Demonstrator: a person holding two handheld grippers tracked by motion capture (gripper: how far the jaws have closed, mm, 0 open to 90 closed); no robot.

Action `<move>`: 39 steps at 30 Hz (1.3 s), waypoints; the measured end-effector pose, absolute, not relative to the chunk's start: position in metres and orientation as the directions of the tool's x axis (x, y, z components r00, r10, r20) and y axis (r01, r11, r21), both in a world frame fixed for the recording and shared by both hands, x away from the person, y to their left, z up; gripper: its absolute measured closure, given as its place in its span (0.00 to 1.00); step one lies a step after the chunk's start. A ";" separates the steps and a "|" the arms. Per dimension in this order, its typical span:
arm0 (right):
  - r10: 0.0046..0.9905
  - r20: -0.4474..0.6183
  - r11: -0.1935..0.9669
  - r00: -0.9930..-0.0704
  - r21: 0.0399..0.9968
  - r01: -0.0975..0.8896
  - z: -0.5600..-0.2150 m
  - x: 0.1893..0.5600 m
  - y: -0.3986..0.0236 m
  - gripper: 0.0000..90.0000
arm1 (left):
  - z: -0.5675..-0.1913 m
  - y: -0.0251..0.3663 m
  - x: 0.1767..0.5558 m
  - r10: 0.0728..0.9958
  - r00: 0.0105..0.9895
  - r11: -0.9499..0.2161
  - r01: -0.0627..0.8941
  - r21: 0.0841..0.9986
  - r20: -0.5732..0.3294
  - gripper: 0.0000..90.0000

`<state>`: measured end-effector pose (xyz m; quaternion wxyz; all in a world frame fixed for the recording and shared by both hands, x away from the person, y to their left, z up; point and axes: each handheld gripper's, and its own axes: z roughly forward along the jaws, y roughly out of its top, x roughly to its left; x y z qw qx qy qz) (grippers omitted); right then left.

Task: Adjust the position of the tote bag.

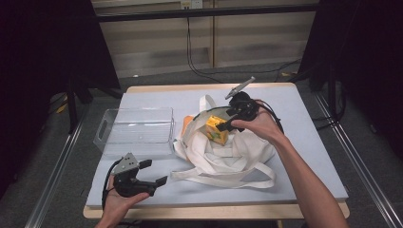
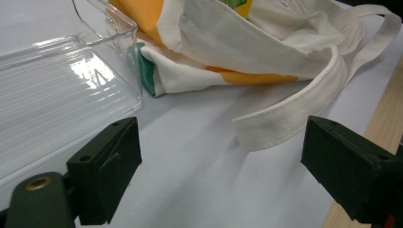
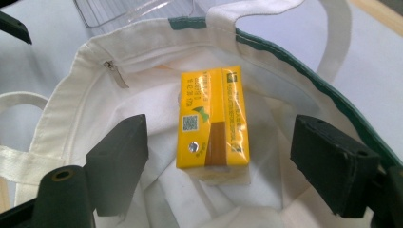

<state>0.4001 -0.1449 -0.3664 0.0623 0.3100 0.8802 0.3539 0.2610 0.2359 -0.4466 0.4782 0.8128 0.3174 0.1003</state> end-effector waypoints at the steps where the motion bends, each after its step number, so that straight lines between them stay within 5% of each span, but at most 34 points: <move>1: 0.591 0.108 0.543 -0.799 0.679 0.493 -0.367 0.397 -0.149 0.22 | -0.446 0.236 0.261 0.616 0.775 -0.340 0.423 0.840 -0.141 0.15; 17: 0.610 0.117 0.427 -0.784 0.784 0.450 -0.379 0.344 -0.192 0.18 | -0.438 0.236 0.260 0.611 0.772 -0.299 0.431 0.851 -0.177 0.21; 39: 0.654 0.137 0.353 -0.744 0.814 0.460 -0.412 0.278 -0.226 0.19 | -0.414 0.211 0.266 0.573 0.799 -0.320 0.422 0.848 -0.182 0.29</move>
